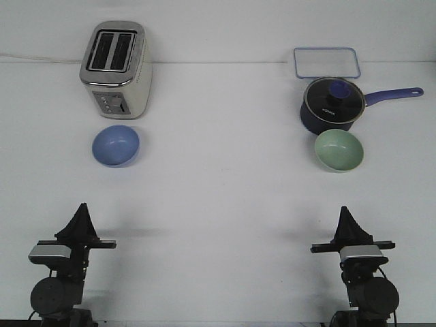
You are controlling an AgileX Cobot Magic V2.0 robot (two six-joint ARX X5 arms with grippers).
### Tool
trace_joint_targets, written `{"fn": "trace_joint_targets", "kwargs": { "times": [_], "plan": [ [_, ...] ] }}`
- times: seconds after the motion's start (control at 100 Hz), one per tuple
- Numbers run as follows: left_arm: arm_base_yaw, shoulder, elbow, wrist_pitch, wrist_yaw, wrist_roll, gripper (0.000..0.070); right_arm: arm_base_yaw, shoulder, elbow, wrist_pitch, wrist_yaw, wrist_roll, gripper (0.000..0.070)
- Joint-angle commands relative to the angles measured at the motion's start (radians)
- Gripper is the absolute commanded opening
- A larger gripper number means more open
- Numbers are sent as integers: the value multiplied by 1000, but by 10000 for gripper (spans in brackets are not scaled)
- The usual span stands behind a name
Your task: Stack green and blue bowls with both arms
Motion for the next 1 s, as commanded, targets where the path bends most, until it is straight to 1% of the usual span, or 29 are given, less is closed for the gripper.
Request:
{"fn": "trace_joint_targets", "kwargs": {
  "times": [0.0, 0.29, 0.42, 0.56, 0.7, 0.82, 0.99],
  "plan": [
    [0, -2, -20, 10, 2, 9, 10, 0, -1, -2, 10, 3, 0, 0],
    [0, -2, -20, 10, 2, 9, 11, 0, -1, -2, 10, 3, 2, 0],
    [0, -2, -20, 10, 2, 8, 10, 0, -1, 6, 8, 4, 27, 0],
    [0, -2, -20, 10, 2, 9, 10, 0, -1, 55, -29, 8, 27, 0],
    [0, -2, -20, 10, 2, 8, 10, 0, 2, 143, -109, 54, 32, 0],
    [0, -2, -20, 10, 2, 9, 10, 0, 43, 254, -235, 81, 34, 0],
    [0, -2, -20, 10, 2, 9, 11, 0, 178, 438, -404, 82, 34, 0]
  ]
}}
